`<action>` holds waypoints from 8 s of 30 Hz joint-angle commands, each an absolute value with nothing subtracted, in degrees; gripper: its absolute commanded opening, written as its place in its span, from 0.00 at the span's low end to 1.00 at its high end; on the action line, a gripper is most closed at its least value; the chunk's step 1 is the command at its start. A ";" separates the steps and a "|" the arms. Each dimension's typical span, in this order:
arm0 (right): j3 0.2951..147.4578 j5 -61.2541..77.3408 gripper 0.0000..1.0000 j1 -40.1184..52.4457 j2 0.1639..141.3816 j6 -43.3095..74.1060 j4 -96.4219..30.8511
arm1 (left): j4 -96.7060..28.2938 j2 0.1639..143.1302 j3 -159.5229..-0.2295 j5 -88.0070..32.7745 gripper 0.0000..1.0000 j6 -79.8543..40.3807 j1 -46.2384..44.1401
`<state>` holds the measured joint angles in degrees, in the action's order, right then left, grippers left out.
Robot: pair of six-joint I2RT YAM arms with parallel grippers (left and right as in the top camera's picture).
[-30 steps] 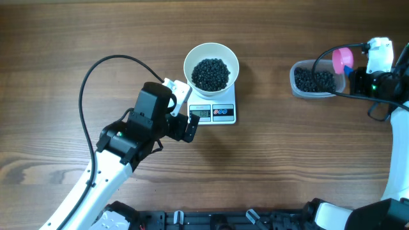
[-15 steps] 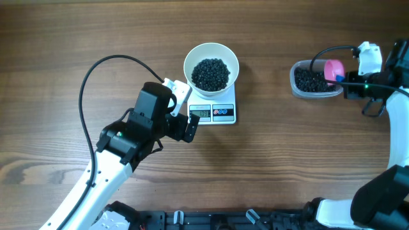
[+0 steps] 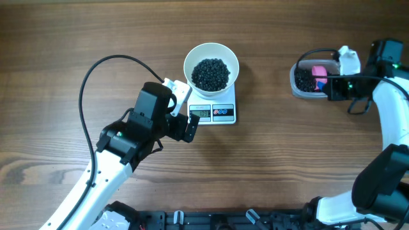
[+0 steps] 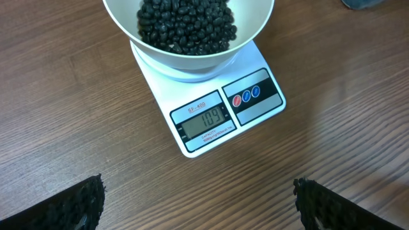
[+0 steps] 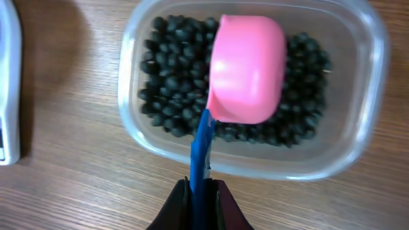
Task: Scoop item into bowl and weigh 150g on scale
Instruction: 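Lower the pink scoop back into the bean tub, then drag the scoop through the beans in the tub, then lift the filled pink scoop from the tub over the white bowl, then tip the scoop to pour beans into the white bowl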
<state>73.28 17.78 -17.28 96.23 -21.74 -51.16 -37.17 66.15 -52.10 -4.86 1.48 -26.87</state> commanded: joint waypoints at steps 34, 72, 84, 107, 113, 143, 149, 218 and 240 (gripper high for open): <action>73.36 34.39 0.04 -22.76 97.69 -26.85 -56.82 | -37.06 65.58 -52.16 -5.74 1.00 2.59 -26.83; 70.81 37.34 0.04 -23.33 98.17 -19.51 -53.87 | -37.06 65.58 -52.16 -5.74 1.00 2.59 -26.83; 70.78 40.66 0.05 -23.33 98.17 -19.27 -53.21 | -37.06 65.58 -52.16 -5.74 1.00 2.59 -26.83; 70.78 43.44 0.04 -28.08 98.17 -11.68 -53.78 | -37.06 65.58 -52.16 -5.72 1.00 2.59 -26.83; 70.78 43.62 0.04 -28.60 98.17 -10.26 -53.80 | -37.06 65.58 -52.16 -5.74 1.00 2.59 -26.83; 70.81 60.97 0.04 -41.34 98.17 -1.37 -52.64 | -37.06 65.58 -52.16 -5.74 1.00 2.59 -26.83; 70.81 68.45 0.04 -41.15 98.17 -1.32 -52.58 | -37.06 65.58 -52.16 -5.74 1.00 2.59 -26.83; 71.24 38.41 0.04 10.74 92.16 -9.10 -24.05 | -37.06 65.58 -52.16 -5.74 1.00 2.59 -26.83; 71.24 34.61 0.04 13.65 90.85 -13.28 -24.03 | -37.06 65.58 -52.16 -5.74 1.00 2.59 -26.83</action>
<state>70.85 33.82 13.52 92.55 -13.76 -24.64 -37.21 66.15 -52.10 -4.86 1.48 -26.87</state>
